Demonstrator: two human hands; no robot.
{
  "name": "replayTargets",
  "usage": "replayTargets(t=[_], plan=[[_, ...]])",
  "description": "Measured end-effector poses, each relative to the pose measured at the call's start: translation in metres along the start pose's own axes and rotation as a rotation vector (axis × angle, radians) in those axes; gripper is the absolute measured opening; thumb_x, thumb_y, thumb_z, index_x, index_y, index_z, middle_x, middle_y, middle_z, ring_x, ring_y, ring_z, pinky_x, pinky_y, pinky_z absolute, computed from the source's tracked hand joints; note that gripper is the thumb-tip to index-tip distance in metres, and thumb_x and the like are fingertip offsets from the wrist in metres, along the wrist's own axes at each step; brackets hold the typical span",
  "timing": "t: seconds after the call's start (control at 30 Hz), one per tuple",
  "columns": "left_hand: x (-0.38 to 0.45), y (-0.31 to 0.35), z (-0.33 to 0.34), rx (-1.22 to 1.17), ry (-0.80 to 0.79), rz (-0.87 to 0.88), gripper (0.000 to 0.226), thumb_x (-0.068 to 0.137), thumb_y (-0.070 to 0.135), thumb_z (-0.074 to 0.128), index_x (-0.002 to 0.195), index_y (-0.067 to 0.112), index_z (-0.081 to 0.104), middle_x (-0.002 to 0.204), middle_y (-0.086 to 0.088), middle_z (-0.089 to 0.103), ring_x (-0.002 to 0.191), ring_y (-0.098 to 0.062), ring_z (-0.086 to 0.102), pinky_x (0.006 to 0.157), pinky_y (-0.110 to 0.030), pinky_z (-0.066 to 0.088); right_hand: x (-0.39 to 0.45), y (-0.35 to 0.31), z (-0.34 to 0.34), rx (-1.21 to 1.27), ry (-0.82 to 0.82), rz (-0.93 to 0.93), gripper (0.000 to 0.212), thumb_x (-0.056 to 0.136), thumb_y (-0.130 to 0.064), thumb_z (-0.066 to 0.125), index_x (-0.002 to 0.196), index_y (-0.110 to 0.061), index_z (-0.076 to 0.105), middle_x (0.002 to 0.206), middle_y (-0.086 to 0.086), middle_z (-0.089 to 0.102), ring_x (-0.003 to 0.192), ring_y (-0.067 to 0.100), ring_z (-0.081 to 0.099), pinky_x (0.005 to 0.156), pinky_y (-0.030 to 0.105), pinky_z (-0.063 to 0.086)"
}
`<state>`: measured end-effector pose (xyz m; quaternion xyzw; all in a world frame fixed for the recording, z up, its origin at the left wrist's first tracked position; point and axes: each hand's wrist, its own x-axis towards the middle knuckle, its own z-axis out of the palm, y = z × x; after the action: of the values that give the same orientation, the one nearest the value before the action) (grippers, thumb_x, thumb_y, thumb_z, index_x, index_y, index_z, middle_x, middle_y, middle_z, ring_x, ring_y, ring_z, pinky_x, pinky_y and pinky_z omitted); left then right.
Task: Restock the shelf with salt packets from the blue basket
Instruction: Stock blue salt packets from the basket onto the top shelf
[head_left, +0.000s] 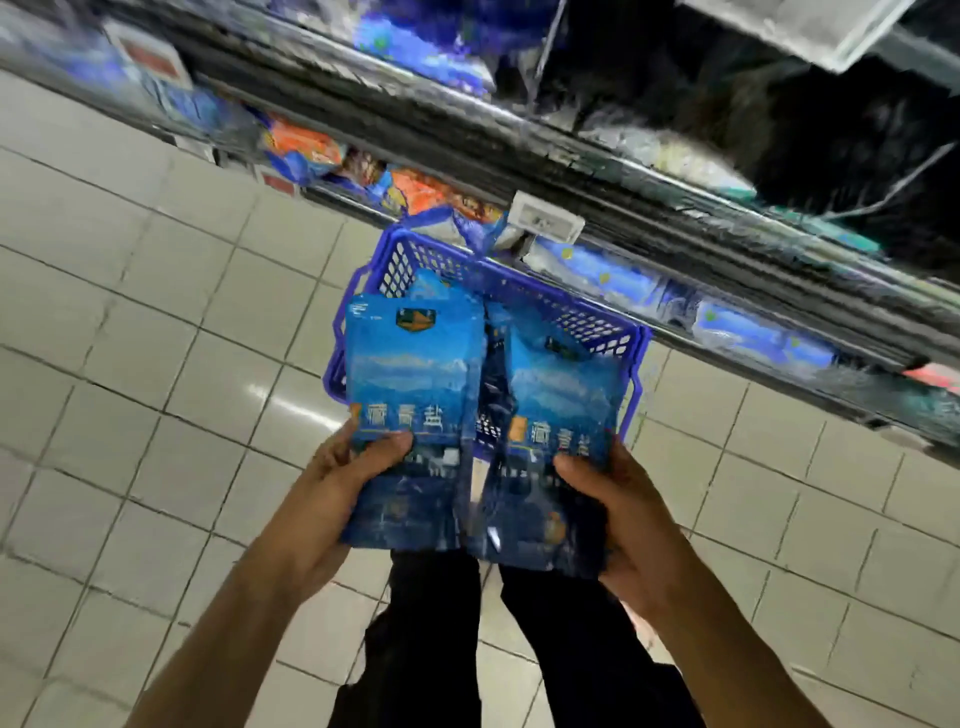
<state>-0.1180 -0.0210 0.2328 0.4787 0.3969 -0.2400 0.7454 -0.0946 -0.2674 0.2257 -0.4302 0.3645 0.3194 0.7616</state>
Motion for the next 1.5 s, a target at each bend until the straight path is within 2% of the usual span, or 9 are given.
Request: replayTargets(t=[0.27, 0.47, 0.6, 0.67, 0.8, 1.07, 1.23, 1.37, 1.5], plan=[[-0.149, 0.083, 0.047, 0.116, 0.038, 0.125, 0.051, 0.062, 0.022, 0.082, 0.111, 0.012, 0.074, 0.106, -0.011, 0.078, 0.087, -0.021, 0.077, 0.065, -0.028, 0.06, -0.163, -0.069, 0.027, -0.143, -0.001, -0.12, 0.059, 0.071, -0.004, 0.076, 0.128, -0.01, 0.063, 0.126, 0.016, 0.07, 0.117, 0.038, 0.066, 0.102, 0.058, 0.05], [-0.237, 0.12, 0.094, 0.153, 0.072, 0.2, 0.041, 0.069, 0.023, 0.079, 0.107, 0.008, 0.071, 0.099, -0.014, 0.079, 0.077, -0.023, 0.077, 0.059, -0.031, 0.061, -0.269, -0.116, 0.024, -0.128, -0.007, -0.252, 0.052, 0.064, -0.029, 0.092, 0.111, -0.015, 0.075, 0.115, 0.02, 0.074, 0.097, 0.03, 0.074, 0.075, 0.041, 0.06], [-0.269, 0.126, 0.131, 0.219, 0.043, 0.266, 0.038, 0.075, 0.021, 0.079, 0.11, 0.007, 0.072, 0.103, -0.014, 0.078, 0.091, -0.03, 0.075, 0.083, -0.041, 0.06, -0.316, -0.131, 0.005, -0.138, 0.074, -0.395, 0.051, 0.066, -0.023, 0.088, 0.114, -0.014, 0.073, 0.113, 0.018, 0.074, 0.099, 0.036, 0.069, 0.09, 0.05, 0.053], [-0.28, 0.129, 0.152, 0.271, -0.014, 0.292, 0.048, 0.067, 0.028, 0.081, 0.11, 0.007, 0.072, 0.102, -0.013, 0.079, 0.092, -0.028, 0.074, 0.082, -0.037, 0.06, -0.337, -0.134, -0.006, -0.109, 0.107, -0.454, 0.051, 0.067, -0.022, 0.088, 0.115, -0.016, 0.072, 0.115, 0.019, 0.074, 0.103, 0.04, 0.07, 0.089, 0.059, 0.055], [-0.289, 0.133, 0.187, 0.404, -0.181, 0.278, 0.076, 0.053, 0.041, 0.087, 0.12, 0.011, 0.069, 0.111, -0.01, 0.077, 0.102, -0.027, 0.074, 0.094, -0.043, 0.054, -0.38, -0.127, -0.017, 0.026, 0.216, -0.532, 0.048, 0.061, -0.024, 0.094, 0.105, -0.021, 0.075, 0.109, 0.016, 0.076, 0.092, 0.033, 0.076, 0.07, 0.045, 0.061], [-0.289, 0.116, 0.265, 0.706, -0.558, 0.193, 0.045, 0.055, 0.046, 0.089, 0.098, 0.045, 0.077, 0.108, 0.008, 0.078, 0.099, -0.009, 0.074, 0.073, -0.025, 0.058, -0.447, -0.07, -0.034, 0.371, 0.614, -0.745, 0.043, 0.052, -0.03, 0.089, 0.093, -0.025, 0.077, 0.101, 0.012, 0.078, 0.086, 0.03, 0.077, 0.068, 0.041, 0.062], [-0.301, 0.08, 0.315, 0.943, -0.713, 0.164, 0.086, 0.043, 0.068, 0.092, 0.117, 0.031, 0.071, 0.115, 0.009, 0.076, 0.108, -0.011, 0.071, 0.092, -0.034, 0.054, -0.49, -0.027, -0.055, 0.561, 0.813, -0.856, 0.043, 0.052, -0.032, 0.09, 0.093, -0.029, 0.077, 0.101, 0.009, 0.079, 0.087, 0.028, 0.077, 0.063, 0.034, 0.061], [-0.322, 0.038, 0.356, 1.054, -0.812, 0.156, 0.057, 0.053, 0.059, 0.089, 0.101, 0.034, 0.076, 0.103, 0.007, 0.079, 0.089, -0.009, 0.076, 0.071, -0.03, 0.059, -0.517, 0.006, -0.077, 0.686, 0.967, -0.891, 0.053, 0.052, -0.034, 0.091, 0.102, -0.026, 0.074, 0.102, 0.007, 0.079, 0.087, 0.027, 0.077, 0.061, 0.033, 0.06], [-0.352, -0.013, 0.402, 1.134, -0.938, 0.131, 0.066, 0.054, 0.058, 0.084, 0.11, 0.027, 0.071, 0.101, 0.006, 0.08, 0.087, -0.01, 0.076, 0.061, -0.025, 0.06, -0.546, 0.035, -0.112, 0.739, 1.076, -0.9, 0.061, 0.053, -0.036, 0.096, 0.107, -0.025, 0.072, 0.103, 0.007, 0.079, 0.088, 0.027, 0.077, 0.062, 0.033, 0.061]])
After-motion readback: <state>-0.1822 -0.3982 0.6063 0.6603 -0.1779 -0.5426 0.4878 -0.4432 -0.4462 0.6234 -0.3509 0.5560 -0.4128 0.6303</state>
